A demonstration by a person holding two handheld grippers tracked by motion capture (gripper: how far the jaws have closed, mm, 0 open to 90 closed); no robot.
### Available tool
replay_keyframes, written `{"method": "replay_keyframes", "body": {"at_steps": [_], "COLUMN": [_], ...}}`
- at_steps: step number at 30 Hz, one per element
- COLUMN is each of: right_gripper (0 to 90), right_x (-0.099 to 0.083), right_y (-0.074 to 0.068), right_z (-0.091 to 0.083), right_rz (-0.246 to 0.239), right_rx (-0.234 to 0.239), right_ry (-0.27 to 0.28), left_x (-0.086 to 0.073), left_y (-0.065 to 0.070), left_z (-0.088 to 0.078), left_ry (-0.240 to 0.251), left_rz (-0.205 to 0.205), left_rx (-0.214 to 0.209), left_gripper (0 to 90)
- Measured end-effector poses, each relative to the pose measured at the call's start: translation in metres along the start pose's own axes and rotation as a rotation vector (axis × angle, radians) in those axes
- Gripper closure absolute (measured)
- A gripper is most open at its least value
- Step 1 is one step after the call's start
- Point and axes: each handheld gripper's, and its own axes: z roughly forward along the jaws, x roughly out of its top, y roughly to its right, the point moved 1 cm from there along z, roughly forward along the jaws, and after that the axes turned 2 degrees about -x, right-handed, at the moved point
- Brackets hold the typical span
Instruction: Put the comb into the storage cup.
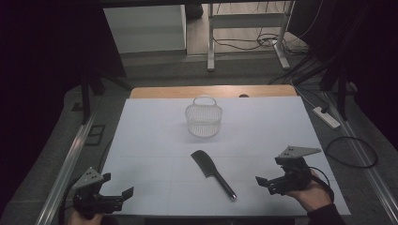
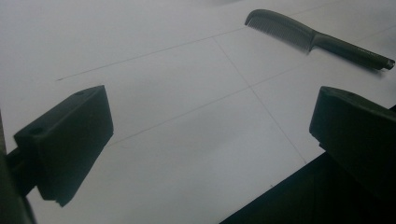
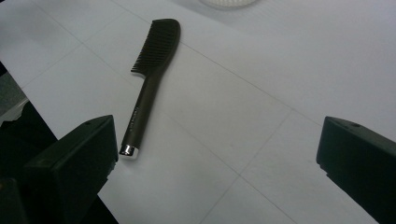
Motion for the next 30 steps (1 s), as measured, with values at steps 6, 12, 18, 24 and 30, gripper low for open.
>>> {"method": "replay_keyframes", "body": {"at_steps": [6,12,18,24,30], "right_gripper": [0.0,0.0,0.0,0.0,0.0], "right_x": [0.005,0.008,0.011,0.016,0.021], "right_y": [-0.006,-0.011,-0.015,-0.021,-0.028], "right_z": [0.008,0.015,0.019,0.025,0.034], "right_rz": [-0.017,-0.033,-0.042,-0.059,-0.08], "right_rx": [0.015,0.025,0.028,0.04,0.05], "right_ry": [-0.013,-0.03,-0.05,-0.067,-0.087], "left_x": [0.0,0.001,0.006,0.009,0.008], "left_y": [0.0,0.001,0.001,0.002,0.001], "left_z": [0.0,0.001,0.007,0.013,0.013], "left_ry": [-0.005,-0.02,-0.028,-0.052,-0.052], "left_rz": [0.007,0.01,0.027,0.039,0.033], "left_rx": [0.003,0.003,-0.007,-0.017,-0.024], "left_gripper": [0.7,0.3,0.0,0.0,0.2]}}
